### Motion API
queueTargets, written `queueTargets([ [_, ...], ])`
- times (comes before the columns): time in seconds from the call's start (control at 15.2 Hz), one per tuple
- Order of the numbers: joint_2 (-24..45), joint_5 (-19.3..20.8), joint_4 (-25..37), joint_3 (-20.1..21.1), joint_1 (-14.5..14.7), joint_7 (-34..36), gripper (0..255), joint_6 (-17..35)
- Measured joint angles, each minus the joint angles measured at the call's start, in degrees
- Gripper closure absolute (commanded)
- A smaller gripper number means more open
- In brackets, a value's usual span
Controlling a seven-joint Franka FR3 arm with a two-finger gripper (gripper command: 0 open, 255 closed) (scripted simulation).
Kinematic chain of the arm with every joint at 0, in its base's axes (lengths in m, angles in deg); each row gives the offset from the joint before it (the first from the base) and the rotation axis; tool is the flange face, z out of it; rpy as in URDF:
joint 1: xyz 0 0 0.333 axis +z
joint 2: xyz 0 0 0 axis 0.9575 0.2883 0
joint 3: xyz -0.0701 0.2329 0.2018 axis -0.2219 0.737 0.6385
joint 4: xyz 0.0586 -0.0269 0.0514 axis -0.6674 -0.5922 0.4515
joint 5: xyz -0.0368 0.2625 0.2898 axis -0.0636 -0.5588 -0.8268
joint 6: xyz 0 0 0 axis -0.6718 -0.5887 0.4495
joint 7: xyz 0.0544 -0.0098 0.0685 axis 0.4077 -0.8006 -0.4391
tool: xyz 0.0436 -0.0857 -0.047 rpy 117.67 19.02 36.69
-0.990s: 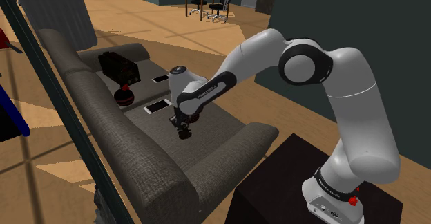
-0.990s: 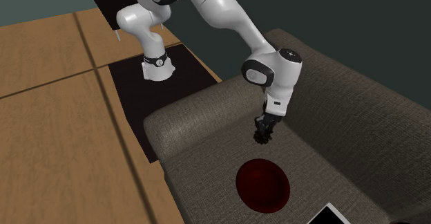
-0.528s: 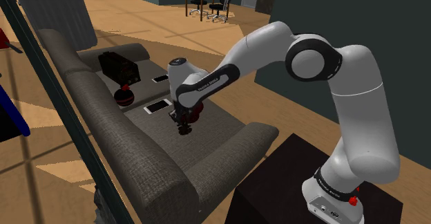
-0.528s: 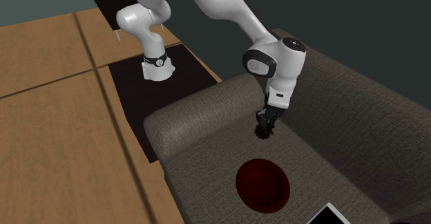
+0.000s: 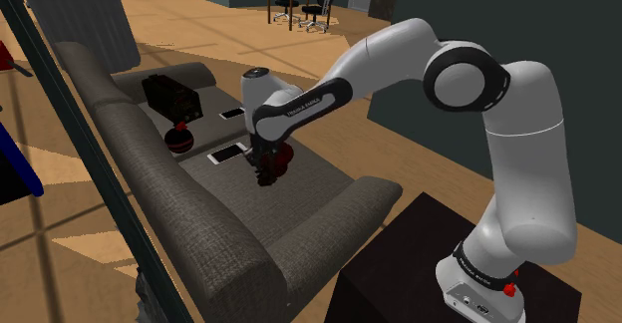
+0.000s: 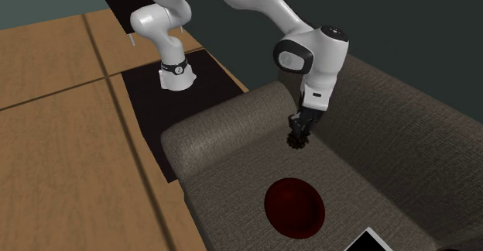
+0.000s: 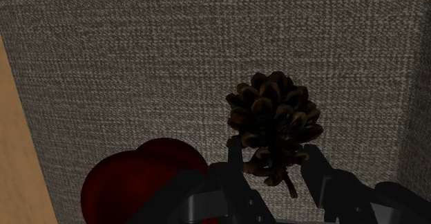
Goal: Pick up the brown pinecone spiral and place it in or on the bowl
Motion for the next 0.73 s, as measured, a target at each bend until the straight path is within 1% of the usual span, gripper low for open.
queueTargets([
  [0.4,-2.1,-0.6,1.1,0.4,-0.1,-0.5,255,-3.2],
  [0.53,-1.1,-0.8,3.2,0.1,-0.9,-1.8,255,-4.1],
  [0.73,2.1,-1.0,8.9,-0.5,-2.5,-4.8,255,-6.3],
])
